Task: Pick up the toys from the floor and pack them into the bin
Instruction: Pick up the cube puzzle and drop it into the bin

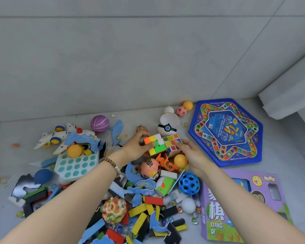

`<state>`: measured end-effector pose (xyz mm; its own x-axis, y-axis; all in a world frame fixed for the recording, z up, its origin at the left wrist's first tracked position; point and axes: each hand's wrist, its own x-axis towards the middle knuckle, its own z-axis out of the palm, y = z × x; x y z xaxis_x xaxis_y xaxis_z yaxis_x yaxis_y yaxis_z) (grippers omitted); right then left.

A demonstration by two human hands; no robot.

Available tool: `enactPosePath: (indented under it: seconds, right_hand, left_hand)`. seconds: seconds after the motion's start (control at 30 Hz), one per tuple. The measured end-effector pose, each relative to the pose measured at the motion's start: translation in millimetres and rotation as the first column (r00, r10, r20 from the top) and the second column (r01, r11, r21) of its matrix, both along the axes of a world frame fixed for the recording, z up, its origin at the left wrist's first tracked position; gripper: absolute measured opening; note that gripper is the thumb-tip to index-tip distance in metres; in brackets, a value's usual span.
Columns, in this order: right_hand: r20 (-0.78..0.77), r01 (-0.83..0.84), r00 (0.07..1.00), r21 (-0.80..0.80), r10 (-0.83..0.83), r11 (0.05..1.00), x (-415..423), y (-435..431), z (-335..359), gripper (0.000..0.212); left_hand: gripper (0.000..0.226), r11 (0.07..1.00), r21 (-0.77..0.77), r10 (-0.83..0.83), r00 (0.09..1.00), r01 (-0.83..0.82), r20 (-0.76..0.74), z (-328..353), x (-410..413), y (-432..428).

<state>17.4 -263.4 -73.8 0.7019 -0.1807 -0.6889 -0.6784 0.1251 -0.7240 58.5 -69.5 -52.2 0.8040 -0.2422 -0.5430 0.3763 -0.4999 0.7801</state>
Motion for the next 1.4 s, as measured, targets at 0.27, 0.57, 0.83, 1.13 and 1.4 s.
enactPosePath:
  seconds: [0.27,0.57,0.83,1.13,1.4]
  right_hand:
    - [0.163,0.033,0.984,0.237,-0.073,0.971,9.6,9.6,59.1,0.028]
    - [0.441,-0.444,0.802,-0.014,0.404,0.896,27.0,128.1,271.1,0.063]
    - [0.500,-0.646,0.663,0.005,0.558,0.763,-43.3,362.3,361.3,0.052]
    - [0.284,-0.886,0.373,-0.172,0.883,0.430,-132.5,619.7,299.0,0.029]
    - [-0.060,-0.925,0.140,-0.365,0.988,0.109,-136.5,723.1,212.9,0.041]
  left_hand:
    - [0.048,0.952,-0.187,0.222,0.967,-0.243,-0.123,44.9,2.5,11.0]
    - [0.037,0.855,-0.434,0.287,0.956,-0.284,-0.059,258.7,-27.4,141.6]
    - [0.036,0.789,-0.402,0.532,0.844,-0.463,0.072,348.5,-159.6,351.9]
    - [0.032,0.421,-0.304,0.897,0.443,-0.855,-0.002,278.3,-308.6,546.1]
    - [0.032,0.271,-0.174,0.949,0.293,-0.947,-0.117,190.9,-317.8,617.4]
